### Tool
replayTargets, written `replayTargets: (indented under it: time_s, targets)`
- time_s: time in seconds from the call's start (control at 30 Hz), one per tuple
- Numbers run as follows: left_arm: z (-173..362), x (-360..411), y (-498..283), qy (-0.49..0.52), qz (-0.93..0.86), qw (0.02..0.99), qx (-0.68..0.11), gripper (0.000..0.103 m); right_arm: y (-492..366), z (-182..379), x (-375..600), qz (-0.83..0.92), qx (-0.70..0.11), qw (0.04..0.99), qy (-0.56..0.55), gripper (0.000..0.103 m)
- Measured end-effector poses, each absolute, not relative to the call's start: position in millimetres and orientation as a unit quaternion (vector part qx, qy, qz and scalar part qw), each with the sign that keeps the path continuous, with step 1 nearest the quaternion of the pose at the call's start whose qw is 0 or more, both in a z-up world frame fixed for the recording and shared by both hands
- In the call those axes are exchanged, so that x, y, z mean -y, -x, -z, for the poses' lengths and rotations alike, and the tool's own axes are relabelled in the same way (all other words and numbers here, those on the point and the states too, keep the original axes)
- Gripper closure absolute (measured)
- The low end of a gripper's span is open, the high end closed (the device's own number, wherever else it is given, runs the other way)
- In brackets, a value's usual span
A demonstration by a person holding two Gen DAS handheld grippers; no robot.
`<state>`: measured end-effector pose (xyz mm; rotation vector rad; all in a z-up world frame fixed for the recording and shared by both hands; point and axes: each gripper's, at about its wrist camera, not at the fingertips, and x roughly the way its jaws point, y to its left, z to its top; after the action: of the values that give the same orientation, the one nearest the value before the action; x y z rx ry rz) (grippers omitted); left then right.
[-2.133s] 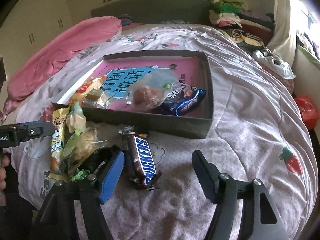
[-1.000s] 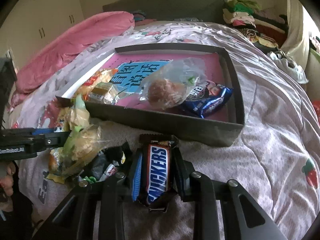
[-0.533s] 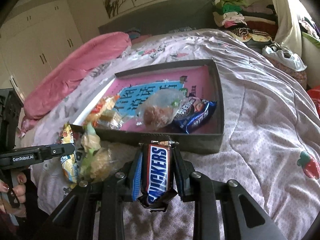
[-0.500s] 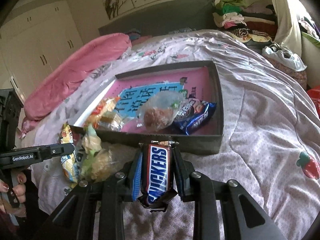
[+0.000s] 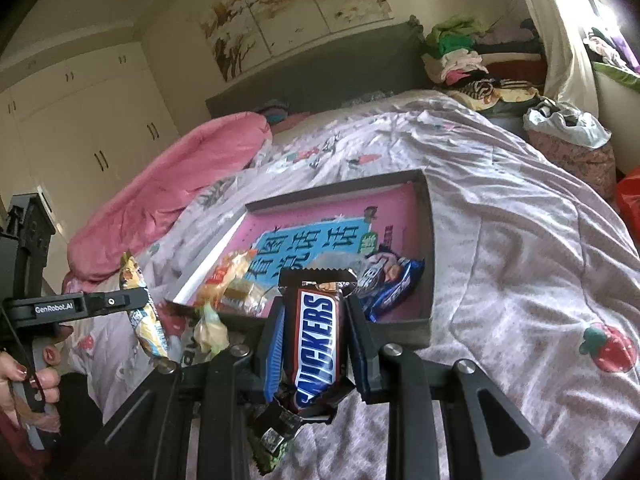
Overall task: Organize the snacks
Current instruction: 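Carry the yellow bag into the tray with left tool while right tool carries the Snickers there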
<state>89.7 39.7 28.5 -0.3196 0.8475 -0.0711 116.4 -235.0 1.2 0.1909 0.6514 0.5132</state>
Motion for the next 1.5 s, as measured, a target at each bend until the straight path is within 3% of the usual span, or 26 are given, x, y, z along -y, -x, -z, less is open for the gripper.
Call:
replayTargets:
  time_s: [0.57,1.5]
  targets:
    - [-62,-15,-130,0.138,0.046,0.914,-0.379,0.087,-135,-2,252,-0.214,-0.304,0.921,-0.118,0.074]
    - [-17,40,-187,0.088,0.062,0.896,-0.431,0.087,-177,23,225,-0.214,-0.323,0.918,-0.078,0.074]
